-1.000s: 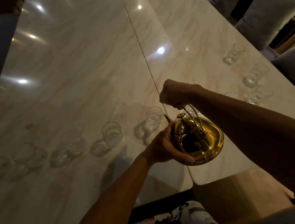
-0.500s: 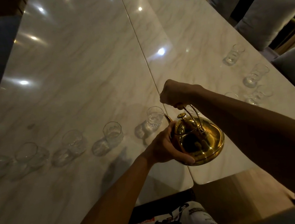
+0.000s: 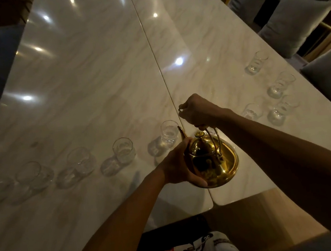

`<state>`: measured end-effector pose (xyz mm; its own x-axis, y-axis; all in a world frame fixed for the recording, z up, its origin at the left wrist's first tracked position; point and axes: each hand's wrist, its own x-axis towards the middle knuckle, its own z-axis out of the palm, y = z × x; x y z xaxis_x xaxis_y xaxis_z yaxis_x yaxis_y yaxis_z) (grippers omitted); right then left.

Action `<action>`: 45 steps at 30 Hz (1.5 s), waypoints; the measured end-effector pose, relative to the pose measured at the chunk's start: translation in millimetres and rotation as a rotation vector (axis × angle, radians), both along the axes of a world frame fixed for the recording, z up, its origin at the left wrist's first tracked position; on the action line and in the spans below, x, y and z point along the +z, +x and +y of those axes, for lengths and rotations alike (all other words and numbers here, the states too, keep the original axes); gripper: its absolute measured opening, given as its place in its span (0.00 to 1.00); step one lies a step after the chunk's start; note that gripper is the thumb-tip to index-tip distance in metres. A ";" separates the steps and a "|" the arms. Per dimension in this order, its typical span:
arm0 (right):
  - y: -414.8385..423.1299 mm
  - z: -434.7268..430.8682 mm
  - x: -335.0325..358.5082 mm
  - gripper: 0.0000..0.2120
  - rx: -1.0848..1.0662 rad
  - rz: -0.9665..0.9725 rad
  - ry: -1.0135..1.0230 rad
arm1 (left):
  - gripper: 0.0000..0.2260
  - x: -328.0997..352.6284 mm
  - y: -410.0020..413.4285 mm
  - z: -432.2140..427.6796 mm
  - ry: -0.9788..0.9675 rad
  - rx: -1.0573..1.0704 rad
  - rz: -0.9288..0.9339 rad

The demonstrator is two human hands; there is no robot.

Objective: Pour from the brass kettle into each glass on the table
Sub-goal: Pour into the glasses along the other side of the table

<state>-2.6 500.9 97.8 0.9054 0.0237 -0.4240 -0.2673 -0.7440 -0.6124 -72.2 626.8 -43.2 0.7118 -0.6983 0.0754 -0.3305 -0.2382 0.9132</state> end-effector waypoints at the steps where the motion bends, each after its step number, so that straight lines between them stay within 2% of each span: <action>1: -3.0 -1.6 0.8 0.14 0.016 -0.026 0.002 | 0.51 -0.5 -0.1 -0.3 0.015 0.004 -0.014; 8: -13.0 -12.0 0.4 0.17 0.096 -0.162 0.077 | 0.51 5.9 -0.7 -2.4 0.117 0.100 -0.072; 19: -22.3 14.7 3.4 0.21 0.315 -0.293 0.162 | 0.53 22.5 -35.1 11.0 0.153 0.395 -0.171; 30: -41.0 71.1 0.8 0.21 0.388 -0.226 0.184 | 0.54 17.6 -64.2 59.5 0.178 0.471 -0.098; 40: -43.4 121.1 -0.3 0.20 0.292 -0.055 0.141 | 0.50 9.6 -64.0 105.3 0.083 0.383 0.007; 45: -40.0 139.6 -1.6 0.18 0.245 -0.005 0.106 | 0.52 -0.8 -58.1 123.2 0.059 0.320 0.065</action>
<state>-42.7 640.5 96.3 0.8694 0.2859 -0.4030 -0.0842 -0.7179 -0.6910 -130.3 750.0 -44.0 0.8978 -0.4402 -0.0111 -0.1722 -0.3740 0.9113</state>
